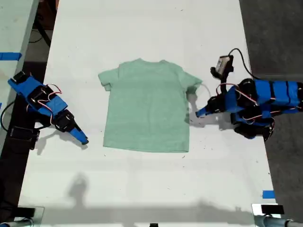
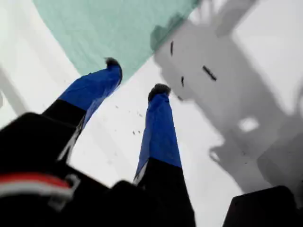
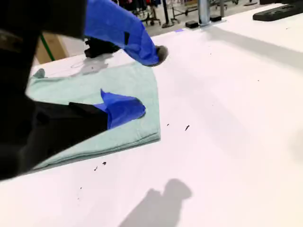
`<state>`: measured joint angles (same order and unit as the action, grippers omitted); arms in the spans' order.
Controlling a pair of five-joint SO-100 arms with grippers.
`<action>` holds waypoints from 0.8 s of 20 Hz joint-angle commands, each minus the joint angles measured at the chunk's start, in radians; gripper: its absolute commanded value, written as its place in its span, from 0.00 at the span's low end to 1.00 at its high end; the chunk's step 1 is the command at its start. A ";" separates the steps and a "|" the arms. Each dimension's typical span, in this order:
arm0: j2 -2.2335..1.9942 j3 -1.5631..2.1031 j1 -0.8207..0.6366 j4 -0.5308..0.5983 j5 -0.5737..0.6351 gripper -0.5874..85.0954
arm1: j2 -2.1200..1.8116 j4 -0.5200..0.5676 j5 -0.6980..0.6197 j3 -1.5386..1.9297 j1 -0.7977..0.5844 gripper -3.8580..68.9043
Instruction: Fold t shirt
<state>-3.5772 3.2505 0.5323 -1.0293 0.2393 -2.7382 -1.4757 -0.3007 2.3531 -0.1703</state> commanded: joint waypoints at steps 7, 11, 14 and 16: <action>-0.018 0.043 0.002 0.138 -0.341 0.17 | 0.653 -0.077 -0.477 -0.586 -0.676 0.35; -0.018 0.043 -0.084 0.126 -0.371 0.35 | 0.942 0.081 -0.543 -0.601 -0.824 0.36; -0.018 0.043 -0.089 0.172 -0.322 0.11 | 1.124 0.176 -0.557 -0.621 -0.857 0.37; -0.018 0.043 -0.091 0.173 -0.345 0.08 | 1.192 0.227 -0.568 -0.626 -0.870 0.37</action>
<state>-3.5864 3.2505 0.4587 -0.8774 -0.0951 -1.5708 -1.3054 -0.8544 1.8162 -1.0170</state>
